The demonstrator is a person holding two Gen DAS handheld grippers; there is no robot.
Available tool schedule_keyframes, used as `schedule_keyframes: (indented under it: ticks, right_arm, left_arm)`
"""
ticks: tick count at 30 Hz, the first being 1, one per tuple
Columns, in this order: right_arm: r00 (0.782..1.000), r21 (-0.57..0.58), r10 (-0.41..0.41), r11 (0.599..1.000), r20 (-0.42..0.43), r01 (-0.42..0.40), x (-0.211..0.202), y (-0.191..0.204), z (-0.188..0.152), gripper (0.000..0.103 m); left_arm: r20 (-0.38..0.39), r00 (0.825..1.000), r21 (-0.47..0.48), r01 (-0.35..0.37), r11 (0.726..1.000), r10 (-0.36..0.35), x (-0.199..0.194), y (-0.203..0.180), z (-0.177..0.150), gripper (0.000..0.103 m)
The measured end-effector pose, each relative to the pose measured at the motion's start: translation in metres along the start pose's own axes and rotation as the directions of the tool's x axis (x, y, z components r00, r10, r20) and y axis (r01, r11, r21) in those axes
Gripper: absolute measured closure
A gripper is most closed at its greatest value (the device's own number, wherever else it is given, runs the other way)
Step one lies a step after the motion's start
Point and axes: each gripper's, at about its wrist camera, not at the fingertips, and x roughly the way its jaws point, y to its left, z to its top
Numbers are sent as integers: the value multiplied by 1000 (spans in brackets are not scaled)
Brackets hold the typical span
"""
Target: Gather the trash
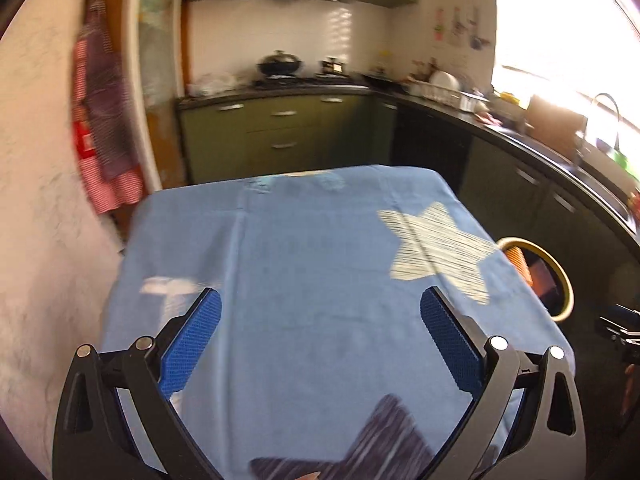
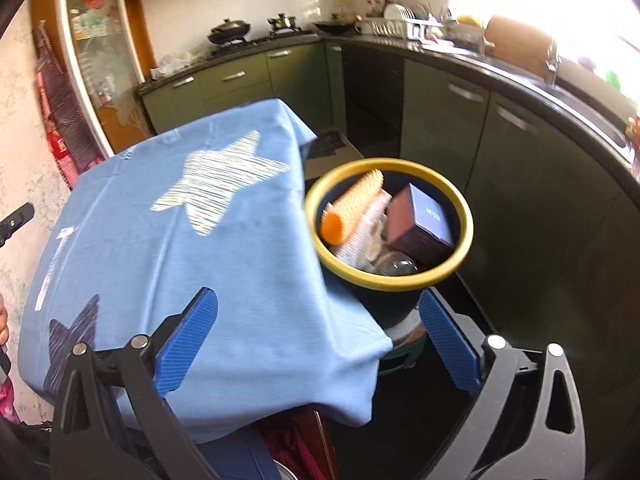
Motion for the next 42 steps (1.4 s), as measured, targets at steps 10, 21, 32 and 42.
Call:
schedule_keyframes:
  ticks: [10,21,32,42]
  right_arm:
    - [995,-63,-6,998,96,13,-42,28,-8,7]
    - [981,-77,-18,996,193,34,-70,38,-6,7]
    - [976,-60,-23,998,215,37,-77,33,-6,7]
    - [976,-68,-18,997,215,33,-77,36,-5,7]
  left_arm:
    - [134,989,-98,-45,994,57,-90,69,-25,5]
    - [223,973,-23,-56,998,60,-138,48,-20,5]
    - [207,978,-27,-31,999,36,-130,37,-24,5]
    - [207,978,-20,-30,999,33,-128,35,-23,5]
